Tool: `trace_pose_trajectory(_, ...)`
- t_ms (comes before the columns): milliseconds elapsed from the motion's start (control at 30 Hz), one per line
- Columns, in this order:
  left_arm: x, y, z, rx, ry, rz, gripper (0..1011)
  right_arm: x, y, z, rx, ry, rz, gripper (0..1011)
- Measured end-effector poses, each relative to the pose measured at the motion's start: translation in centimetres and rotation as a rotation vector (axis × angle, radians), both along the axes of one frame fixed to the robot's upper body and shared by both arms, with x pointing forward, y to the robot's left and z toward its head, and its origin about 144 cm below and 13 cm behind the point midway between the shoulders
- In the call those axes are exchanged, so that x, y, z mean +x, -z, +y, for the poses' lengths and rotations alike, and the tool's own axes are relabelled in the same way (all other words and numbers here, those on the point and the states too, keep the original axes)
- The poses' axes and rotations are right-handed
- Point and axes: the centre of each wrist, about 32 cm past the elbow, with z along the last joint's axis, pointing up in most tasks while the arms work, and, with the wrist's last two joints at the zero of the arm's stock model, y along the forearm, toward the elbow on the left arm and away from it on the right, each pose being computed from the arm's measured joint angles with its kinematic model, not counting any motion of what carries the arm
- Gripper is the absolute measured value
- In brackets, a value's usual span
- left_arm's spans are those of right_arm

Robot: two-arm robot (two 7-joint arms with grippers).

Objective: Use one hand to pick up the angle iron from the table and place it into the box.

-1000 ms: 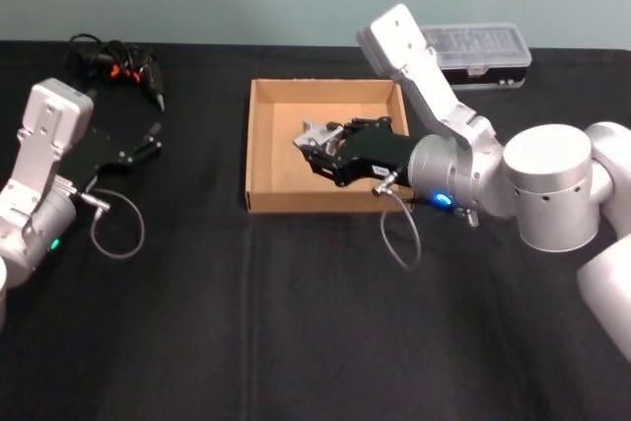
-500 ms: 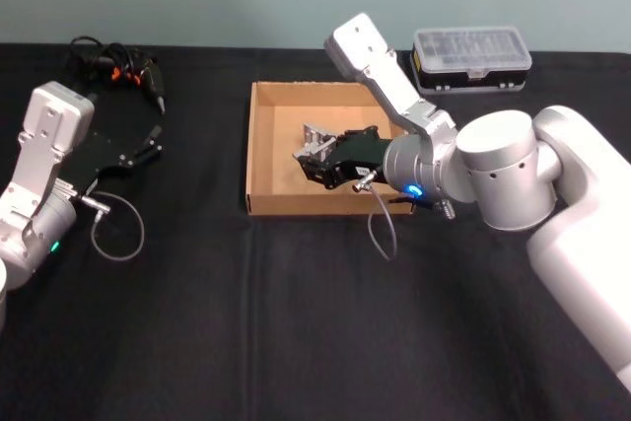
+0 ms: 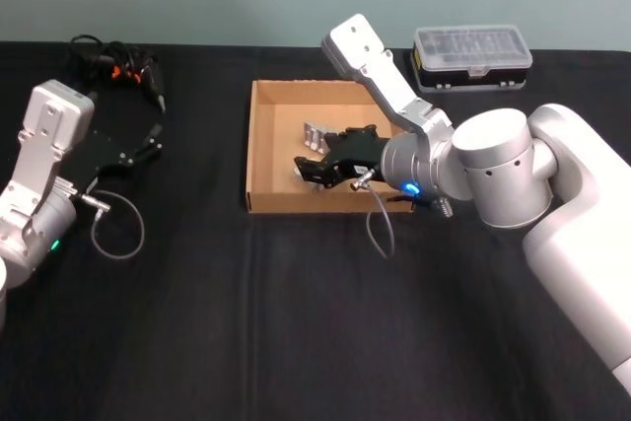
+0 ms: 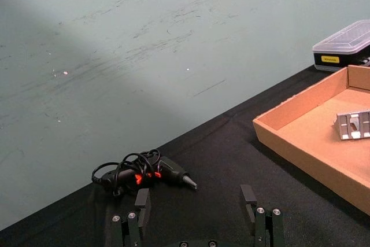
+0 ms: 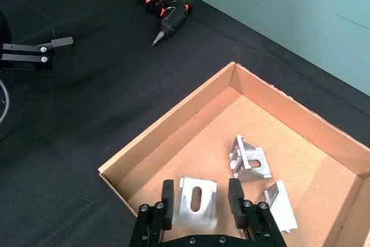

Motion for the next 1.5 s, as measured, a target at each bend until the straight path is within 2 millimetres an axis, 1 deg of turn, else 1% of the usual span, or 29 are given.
trace_pose_trajectory(33,0.0,0.0,0.0,0.0,0.0,0.0,1011,0.0,0.0,0.0,0.0,0.0,0.0,586)
trace_pose_trajectory(67,0.0,0.0,0.0,0.0,0.0,0.0,1011,0.0,0.0,0.0,0.001,-0.001,-0.001,643)
trace_pose_trajectory(167,0.0,0.0,0.0,0.0,0.0,0.0,1011,0.0,0.0,0.0,0.001,-0.001,-0.001,703)
trace_pose_trajectory(200,0.0,0.0,0.0,0.0,0.0,0.0,1011,-0.1,0.0,0.0,0.002,-0.001,-0.001,756)
trace_pose_trajectory(267,0.0,0.0,0.0,0.0,0.0,0.0,1011,-0.1,0.0,0.0,0.002,-0.001,-0.001,790)
trace_pose_trajectory(300,0.0,0.0,0.0,0.0,0.0,0.0,1011,-0.1,0.0,0.0,0.002,-0.001,-0.002,841)
trace_pose_trajectory(400,0.0,0.0,0.0,0.0,0.0,0.0,1011,-0.1,-0.1,-0.1,0.004,-0.001,-0.004,931)
trace_pose_trajectory(467,0.0,0.0,0.0,0.0,0.0,0.0,1011,-0.3,-0.1,-0.3,0.016,-0.002,-0.017,958)
trace_pose_trajectory(500,0.0,0.0,0.0,0.0,0.0,0.0,1011,-0.5,-0.3,-0.5,0.033,-0.006,-0.034,998)
trace_pose_trajectory(667,0.0,0.0,0.0,0.0,0.0,0.0,1011,-1.4,-0.8,-1.8,0.1,-0.003,-0.1,1003)
trace_pose_trajectory(767,0.0,0.0,0.0,0.0,0.0,0.0,1011,-2.3,-1.0,-3.0,0.153,0.009,-0.158,1003)
trace_pose_trajectory(833,0.0,0.0,0.0,0.0,0.0,0.0,1011,-3.2,-0.9,-4.2,0.184,0.029,-0.21,1003)
trace_pose_trajectory(900,0.0,0.0,0.0,0.0,0.0,0.0,1011,-4.2,-0.4,-5.5,0.204,0.054,-0.261,1003)
trace_pose_trajectory(1033,0.0,0.0,0.0,0.0,0.0,0.0,1011,-5.5,0.5,-7.3,0.222,0.102,-0.319,1003)
trace_pose_trajectory(1100,0.0,0.0,0.0,0.0,0.0,0.0,1011,-6.7,1.7,-8.9,0.228,0.157,-0.355,1003)
trace_pose_trajectory(1133,0.0,0.0,0.0,0.0,0.0,0.0,1011,-6.9,2.0,-9.2,0.227,0.169,-0.359,1003)
trace_pose_trajectory(1333,0.0,0.0,0.0,0.0,0.0,0.0,1011,-8.0,3.5,-10.9,0.218,0.215,-0.373,1003)
trace_pose_trajectory(1500,0.0,0.0,0.0,0.0,0.0,0.0,1011,-8.0,3.4,-10.8,0.218,0.213,-0.374,1003)
